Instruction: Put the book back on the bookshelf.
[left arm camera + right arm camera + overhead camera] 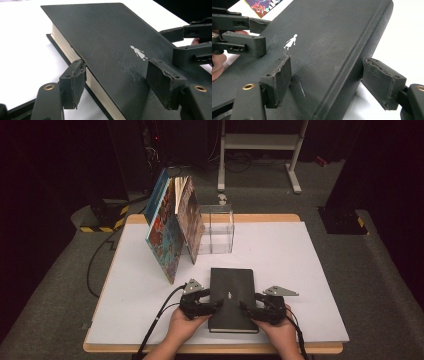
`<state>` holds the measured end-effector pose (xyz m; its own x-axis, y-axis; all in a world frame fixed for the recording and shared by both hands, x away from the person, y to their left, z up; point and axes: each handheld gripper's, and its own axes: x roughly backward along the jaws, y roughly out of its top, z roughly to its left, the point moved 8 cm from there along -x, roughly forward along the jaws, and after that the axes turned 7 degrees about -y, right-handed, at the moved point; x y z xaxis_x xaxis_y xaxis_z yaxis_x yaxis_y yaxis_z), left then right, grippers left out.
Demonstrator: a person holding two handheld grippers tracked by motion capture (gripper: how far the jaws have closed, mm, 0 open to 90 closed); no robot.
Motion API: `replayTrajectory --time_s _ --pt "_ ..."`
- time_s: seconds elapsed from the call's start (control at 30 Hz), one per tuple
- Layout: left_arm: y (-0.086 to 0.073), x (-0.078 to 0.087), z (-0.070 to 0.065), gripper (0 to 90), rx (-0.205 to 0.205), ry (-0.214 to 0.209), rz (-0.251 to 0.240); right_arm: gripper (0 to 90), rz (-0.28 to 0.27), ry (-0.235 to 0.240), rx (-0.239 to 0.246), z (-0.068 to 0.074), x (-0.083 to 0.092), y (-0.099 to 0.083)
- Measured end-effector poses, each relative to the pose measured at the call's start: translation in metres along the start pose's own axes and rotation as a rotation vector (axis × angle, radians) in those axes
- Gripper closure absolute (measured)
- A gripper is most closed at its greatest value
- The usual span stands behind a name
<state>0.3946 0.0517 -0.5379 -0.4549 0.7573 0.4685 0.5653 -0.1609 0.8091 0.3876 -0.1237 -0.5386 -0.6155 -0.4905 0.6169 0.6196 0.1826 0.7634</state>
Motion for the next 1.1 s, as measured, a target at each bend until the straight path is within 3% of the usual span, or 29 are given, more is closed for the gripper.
replayTrajectory --time_s 0.2,0.37,0.5,0.8,0.9,1.1 --pt "0.001 0.003 0.0 32.6 -0.004 0.006 -0.007 23.9 -0.027 0.018 0.002 0.002 -0.002 0.001" --pt "0.006 0.006 -0.004 32.1 -0.031 0.018 -0.022 23.6 -0.044 0.025 0.018 0.004 0.005 -0.003" --pt "0.013 0.009 -0.008 32.1 -0.066 0.03 -0.031 23.6 -0.058 0.032 0.003 0.001 0.009 -0.003" --pt "0.034 0.008 -0.008 35.6 -0.057 -0.007 -0.041 24.2 -0.072 0.041 0.001 -0.003 0.015 -0.003" --pt "0.032 -0.001 -0.006 40.1 -0.033 -0.036 -0.012 24.5 -0.074 0.051 -0.001 -0.004 0.015 -0.002" --pt "0.031 0.002 -0.006 42.9 -0.049 -0.057 -0.015 24.5 -0.07 0.053 0.001 -0.003 0.015 -0.004"
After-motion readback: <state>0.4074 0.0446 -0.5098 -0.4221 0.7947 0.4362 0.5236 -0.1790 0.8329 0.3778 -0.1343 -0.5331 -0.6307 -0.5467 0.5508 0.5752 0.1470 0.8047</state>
